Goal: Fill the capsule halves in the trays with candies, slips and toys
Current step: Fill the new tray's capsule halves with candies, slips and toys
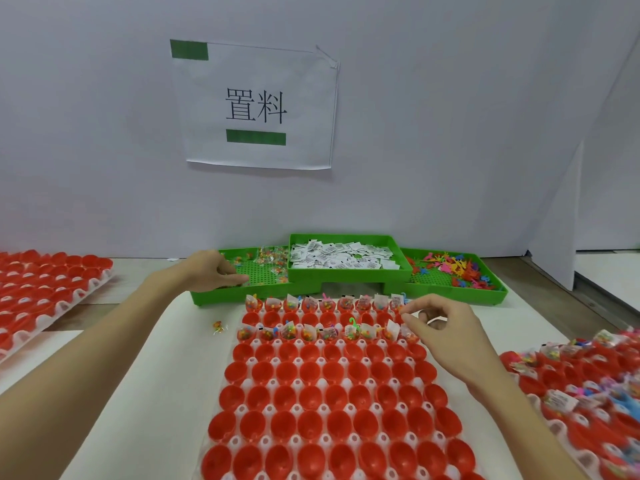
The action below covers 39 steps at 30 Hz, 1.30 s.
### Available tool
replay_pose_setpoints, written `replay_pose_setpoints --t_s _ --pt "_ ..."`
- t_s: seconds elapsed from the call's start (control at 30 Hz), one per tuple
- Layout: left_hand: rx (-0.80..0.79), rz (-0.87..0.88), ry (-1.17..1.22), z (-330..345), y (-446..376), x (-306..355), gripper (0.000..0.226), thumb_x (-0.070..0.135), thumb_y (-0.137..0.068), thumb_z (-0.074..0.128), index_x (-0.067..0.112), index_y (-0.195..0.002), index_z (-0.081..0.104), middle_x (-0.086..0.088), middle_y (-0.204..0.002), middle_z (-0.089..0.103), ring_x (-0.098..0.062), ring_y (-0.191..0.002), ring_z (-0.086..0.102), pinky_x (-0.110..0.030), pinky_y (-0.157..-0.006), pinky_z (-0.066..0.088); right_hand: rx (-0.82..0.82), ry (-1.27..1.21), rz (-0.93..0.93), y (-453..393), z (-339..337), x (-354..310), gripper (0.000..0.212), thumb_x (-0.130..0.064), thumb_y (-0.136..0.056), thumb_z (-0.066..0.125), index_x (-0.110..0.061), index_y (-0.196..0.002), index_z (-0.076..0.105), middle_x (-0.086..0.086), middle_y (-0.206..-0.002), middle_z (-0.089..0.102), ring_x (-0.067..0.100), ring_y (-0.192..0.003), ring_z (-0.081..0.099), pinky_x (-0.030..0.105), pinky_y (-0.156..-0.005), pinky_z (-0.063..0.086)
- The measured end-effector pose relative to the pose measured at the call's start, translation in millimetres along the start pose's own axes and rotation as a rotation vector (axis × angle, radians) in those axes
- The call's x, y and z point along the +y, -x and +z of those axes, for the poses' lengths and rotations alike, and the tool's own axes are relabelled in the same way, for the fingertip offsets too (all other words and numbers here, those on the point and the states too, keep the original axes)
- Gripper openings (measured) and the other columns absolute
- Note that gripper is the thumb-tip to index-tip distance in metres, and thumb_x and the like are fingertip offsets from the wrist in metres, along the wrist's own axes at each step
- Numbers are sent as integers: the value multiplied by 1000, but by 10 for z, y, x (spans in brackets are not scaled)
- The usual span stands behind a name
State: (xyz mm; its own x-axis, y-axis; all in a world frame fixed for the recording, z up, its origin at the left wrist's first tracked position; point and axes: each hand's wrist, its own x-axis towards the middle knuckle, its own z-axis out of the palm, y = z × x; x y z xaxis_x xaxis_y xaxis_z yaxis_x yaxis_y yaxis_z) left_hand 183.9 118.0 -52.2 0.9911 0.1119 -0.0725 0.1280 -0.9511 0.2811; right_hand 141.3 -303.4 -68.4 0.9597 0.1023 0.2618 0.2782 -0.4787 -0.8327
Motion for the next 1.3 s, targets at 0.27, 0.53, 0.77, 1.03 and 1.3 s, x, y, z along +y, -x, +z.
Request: replay_pose_setpoints --t_s 0.27,0.53,0.77,1.03,1.3 --pt "5 117 85 109 61 -18 39 49 -95 64 14 -91 79 -6 -86 72 -14 -70 53 -21 -65 42 6 5 -5 0 -3 13 15 -19 -90 75 -31 -80 75 -7 -65 59 7 -53 51 27 -58 49" --pt "123 144 281 61 300 -106 7 24 -89 79 27 -94 84 13 -93 79 -6 -93 70 -26 -84 54 -9 5 -19 -6 9 38 14 -20 -90 76 -30 -80 75 -13 -60 58 5 -49 48 25 -57 46" --pt "535 79 561 222 688 22 7 22 -89 79 24 -94 82 10 -91 78 -4 -82 71 -12 -71 53 1 23 -11 11 11 32 15 -20 -89 77 -30 -79 75 -6 -64 59 5 -49 47 27 -60 47" --pt "624 157 839 569 1559 473 12 19 -87 79 31 -90 81 14 -88 79 -4 -83 73 -18 -75 56 10 41 -41 43 6 0 16 -15 -90 75 -28 -82 75 -4 -65 61 18 -55 56 31 -59 50" --pt "717 209 848 783 1789 545 4 24 -89 76 27 -90 74 12 -85 76 -12 -84 70 -15 -74 52 36 22 -191 51 104 -204 10 -20 -91 74 -30 -92 72 -6 -78 65 10 -73 64 22 -66 54"
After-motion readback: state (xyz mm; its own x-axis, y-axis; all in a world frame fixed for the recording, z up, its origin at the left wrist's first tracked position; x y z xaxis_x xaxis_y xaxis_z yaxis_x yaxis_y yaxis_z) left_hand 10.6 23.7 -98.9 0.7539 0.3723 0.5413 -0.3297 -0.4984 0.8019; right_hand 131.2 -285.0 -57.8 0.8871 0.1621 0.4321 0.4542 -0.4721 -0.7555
